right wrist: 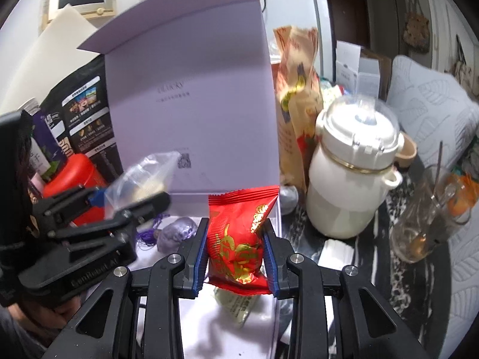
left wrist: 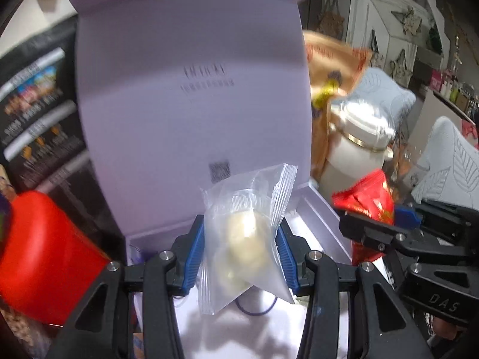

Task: Organize soft objects
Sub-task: 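Lower clear bag and red packet into the lavender box and open both tools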

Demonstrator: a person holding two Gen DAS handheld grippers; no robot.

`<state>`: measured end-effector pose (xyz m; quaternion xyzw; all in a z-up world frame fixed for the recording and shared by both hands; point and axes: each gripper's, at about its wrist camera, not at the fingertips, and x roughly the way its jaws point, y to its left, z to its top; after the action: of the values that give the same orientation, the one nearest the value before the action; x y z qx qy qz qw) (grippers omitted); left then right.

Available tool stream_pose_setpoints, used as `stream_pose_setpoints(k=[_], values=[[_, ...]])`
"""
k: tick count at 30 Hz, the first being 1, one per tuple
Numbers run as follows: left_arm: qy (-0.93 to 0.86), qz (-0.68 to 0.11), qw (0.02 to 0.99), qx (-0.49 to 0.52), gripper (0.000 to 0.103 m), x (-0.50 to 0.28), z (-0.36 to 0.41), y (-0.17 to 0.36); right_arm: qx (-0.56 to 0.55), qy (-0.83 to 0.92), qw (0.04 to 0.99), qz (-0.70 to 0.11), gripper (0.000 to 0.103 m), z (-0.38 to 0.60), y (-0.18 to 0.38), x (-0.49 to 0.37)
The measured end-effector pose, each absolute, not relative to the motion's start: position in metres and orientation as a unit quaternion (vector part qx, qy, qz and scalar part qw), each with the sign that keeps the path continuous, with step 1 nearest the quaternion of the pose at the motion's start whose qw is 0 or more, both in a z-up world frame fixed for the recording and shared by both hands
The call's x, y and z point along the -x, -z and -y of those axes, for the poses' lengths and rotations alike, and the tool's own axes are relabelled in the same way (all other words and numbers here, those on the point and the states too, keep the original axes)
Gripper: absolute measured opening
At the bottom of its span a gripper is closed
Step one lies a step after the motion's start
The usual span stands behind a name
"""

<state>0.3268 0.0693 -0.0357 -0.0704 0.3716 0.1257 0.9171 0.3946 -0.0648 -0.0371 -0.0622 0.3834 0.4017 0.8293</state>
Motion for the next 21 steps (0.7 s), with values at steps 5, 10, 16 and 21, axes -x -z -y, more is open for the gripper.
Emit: stream_pose_setpoints(k=[5, 10, 16, 21], values=[[-0.131, -0.399, 0.904, 0.081, 0.045, -0.334, -0.073, 0.051, 0.069, -0.401, 0.824, -0.394, 0.032, 0.063, 0.044, -0.400], [-0.132, -0.422, 0.891, 0.102, 0.045, -0.339, -0.078, 0.061, 0.068, -0.400, 0.815, -0.413, 0.037, 0.059, 0.055, -0.405], [-0.128, -0.430, 0.887, 0.112, 0.048, -0.342, -0.078, 0.063, 0.067, -0.394, 0.821, -0.407, 0.060, 0.060, 0.052, -0.404], [-0.139, -0.431, 0.886, 0.097, 0.060, -0.342, -0.073, 0.060, 0.064, -0.387, 0.824, -0.409, 0.060, 0.063, 0.049, -0.405]])
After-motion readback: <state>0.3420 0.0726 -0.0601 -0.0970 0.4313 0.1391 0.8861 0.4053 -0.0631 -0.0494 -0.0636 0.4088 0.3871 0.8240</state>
